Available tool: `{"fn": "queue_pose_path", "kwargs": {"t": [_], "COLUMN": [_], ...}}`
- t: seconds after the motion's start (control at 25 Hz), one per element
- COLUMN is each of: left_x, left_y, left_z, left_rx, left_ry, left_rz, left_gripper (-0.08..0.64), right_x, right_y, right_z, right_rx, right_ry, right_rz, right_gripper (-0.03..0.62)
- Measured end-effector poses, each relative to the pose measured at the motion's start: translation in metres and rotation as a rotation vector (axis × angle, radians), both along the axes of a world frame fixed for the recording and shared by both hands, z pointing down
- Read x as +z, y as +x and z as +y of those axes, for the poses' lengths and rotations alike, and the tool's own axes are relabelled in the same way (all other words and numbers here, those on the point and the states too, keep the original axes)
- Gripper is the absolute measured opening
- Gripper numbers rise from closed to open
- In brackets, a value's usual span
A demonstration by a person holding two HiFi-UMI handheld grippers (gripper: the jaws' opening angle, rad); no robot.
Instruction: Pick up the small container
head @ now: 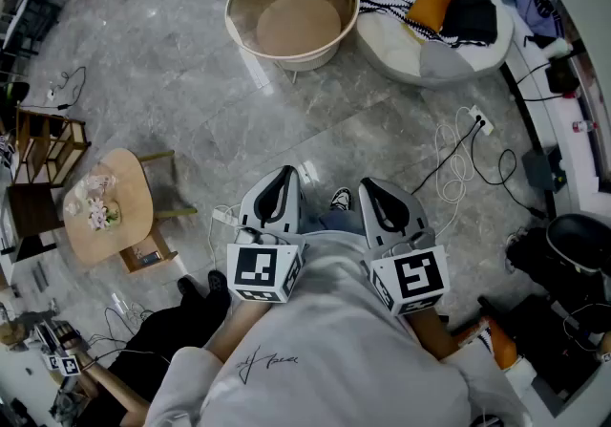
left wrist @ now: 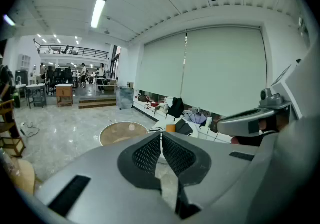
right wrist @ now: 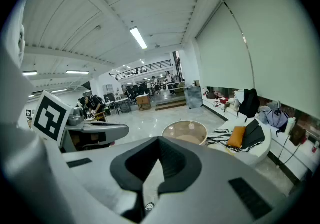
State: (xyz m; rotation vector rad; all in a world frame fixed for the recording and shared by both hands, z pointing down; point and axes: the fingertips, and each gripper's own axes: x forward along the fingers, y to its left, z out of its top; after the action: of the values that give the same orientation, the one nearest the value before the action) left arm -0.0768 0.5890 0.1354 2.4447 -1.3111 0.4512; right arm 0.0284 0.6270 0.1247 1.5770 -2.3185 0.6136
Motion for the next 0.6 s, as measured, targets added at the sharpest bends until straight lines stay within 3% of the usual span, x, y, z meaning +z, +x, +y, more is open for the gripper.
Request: {"fn": "queue_pose_path", "kwargs": {"t": [0.2, 0.4, 0.6], "left_x": [0.002, 0.003, 0.006], "left_y": [0.008, 0.017, 0.023], "left_z": [0.016, 0.025, 0.025], "left_rx": [0.02, 0.043, 0.07], "left_ry": [-0.01, -0.031, -0.043], "left_rz": [-0.046, -0.053, -0.055], "left_gripper": [0.018, 0.018, 0.018], "right_x": [0.002, 0.005, 0.014], "right_y": [0.005, 0.011, 0.015], "right_z": [0.008, 0.014, 0.014], "right_rx": [-0.011, 0.012, 0.017], "right_ry": [0.001, -0.028, -0.062], "right_rz": [-0.021, -0.08, -0.082], "right_gripper": [0.014, 0.015, 0.015]}}
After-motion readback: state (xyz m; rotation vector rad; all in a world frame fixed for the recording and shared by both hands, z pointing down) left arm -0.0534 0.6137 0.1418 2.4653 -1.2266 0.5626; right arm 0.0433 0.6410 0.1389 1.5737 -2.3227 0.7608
